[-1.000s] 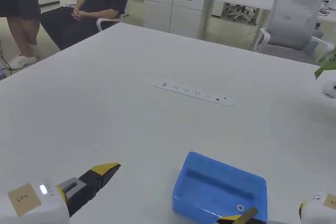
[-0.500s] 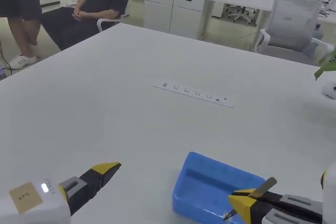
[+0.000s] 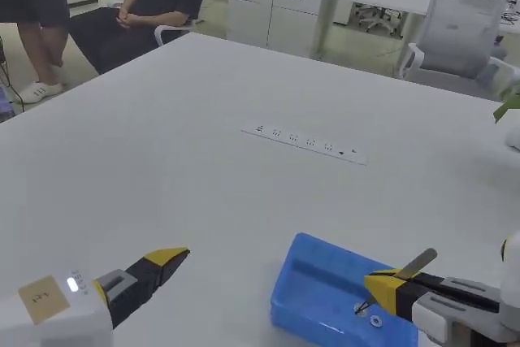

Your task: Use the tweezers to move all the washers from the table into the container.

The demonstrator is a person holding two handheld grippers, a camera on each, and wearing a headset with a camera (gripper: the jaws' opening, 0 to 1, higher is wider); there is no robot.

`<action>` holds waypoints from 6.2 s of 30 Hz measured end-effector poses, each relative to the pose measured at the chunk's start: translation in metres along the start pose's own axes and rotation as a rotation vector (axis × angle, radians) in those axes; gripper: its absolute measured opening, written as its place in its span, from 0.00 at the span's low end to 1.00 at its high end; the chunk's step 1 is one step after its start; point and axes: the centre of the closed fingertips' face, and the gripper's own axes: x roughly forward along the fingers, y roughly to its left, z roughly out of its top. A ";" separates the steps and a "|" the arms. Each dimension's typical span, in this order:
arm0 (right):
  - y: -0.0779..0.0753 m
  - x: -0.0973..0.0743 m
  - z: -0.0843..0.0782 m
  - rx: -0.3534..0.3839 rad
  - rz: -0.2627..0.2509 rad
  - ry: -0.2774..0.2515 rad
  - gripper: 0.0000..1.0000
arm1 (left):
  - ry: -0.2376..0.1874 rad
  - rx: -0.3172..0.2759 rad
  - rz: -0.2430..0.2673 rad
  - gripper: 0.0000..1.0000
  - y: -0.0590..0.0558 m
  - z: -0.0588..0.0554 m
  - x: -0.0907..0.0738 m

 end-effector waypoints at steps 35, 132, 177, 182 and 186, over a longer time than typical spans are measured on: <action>-0.039 0.030 -0.027 0.075 -0.051 0.081 0.03 | 0.016 0.011 0.005 0.83 0.001 -0.003 0.000; 0.031 -0.005 -0.053 -0.060 0.073 0.021 0.04 | 0.041 0.021 -0.011 0.81 -0.001 -0.008 0.001; 0.044 0.009 -0.092 -0.286 0.075 0.168 0.04 | 0.045 0.022 -0.016 0.81 -0.002 -0.008 0.001; 0.043 0.007 -0.094 -0.297 0.046 0.168 0.03 | 0.047 0.027 -0.016 0.81 -0.002 -0.008 0.001; 0.044 0.007 -0.094 -0.299 0.034 0.153 0.03 | 0.067 0.012 -0.024 0.81 -0.003 -0.013 0.002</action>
